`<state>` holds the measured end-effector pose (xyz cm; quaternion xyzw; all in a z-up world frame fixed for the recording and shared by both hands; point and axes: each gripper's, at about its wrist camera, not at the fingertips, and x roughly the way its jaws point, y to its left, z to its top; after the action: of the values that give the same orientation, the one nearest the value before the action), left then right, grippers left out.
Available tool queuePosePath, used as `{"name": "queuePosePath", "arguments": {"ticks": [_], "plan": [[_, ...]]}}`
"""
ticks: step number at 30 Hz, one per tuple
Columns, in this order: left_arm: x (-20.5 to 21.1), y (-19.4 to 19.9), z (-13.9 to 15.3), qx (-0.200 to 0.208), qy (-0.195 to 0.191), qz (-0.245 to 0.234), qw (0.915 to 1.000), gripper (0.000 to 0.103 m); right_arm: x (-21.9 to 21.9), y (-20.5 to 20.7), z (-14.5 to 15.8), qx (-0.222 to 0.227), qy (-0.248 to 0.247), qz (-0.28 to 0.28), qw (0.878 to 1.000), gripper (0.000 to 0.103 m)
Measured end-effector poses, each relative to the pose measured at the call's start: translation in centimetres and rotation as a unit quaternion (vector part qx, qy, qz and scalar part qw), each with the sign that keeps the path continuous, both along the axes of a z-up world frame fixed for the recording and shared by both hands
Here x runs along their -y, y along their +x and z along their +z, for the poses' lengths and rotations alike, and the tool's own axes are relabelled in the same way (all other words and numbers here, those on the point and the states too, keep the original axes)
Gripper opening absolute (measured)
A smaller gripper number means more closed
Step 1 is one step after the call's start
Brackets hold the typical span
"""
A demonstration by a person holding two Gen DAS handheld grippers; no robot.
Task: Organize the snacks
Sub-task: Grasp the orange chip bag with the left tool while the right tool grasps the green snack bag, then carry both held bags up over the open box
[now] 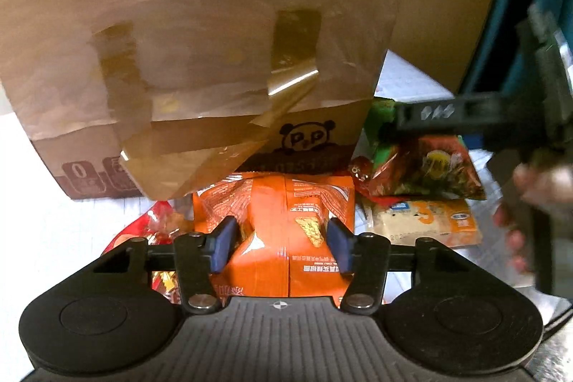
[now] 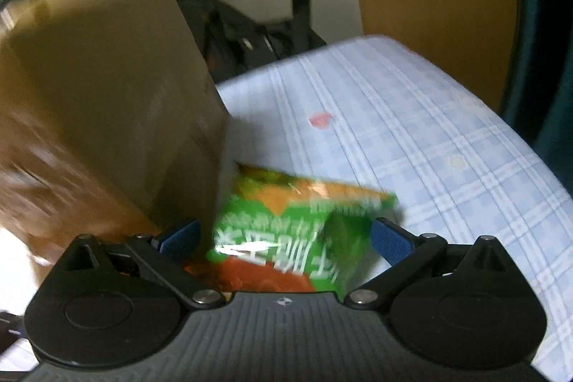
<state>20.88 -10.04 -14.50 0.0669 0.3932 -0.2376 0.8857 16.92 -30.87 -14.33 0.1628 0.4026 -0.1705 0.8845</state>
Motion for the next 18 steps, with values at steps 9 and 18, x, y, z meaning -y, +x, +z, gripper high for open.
{"name": "queuePosePath", "arguments": {"ticks": [9,18], "plan": [[-3.4,-1.5,1.0,0.002,-0.056,0.006,0.9984,0.057,0.1,-3.2,1.8,0.045,0.006,-0.021,0.999,0.085],[-4.5,-4.9,2.9,0.035,-0.081,-0.002,0.9961,0.057,-0.9,-7.0,5.4,0.076,-0.017,-0.017,0.997,0.084]]}}
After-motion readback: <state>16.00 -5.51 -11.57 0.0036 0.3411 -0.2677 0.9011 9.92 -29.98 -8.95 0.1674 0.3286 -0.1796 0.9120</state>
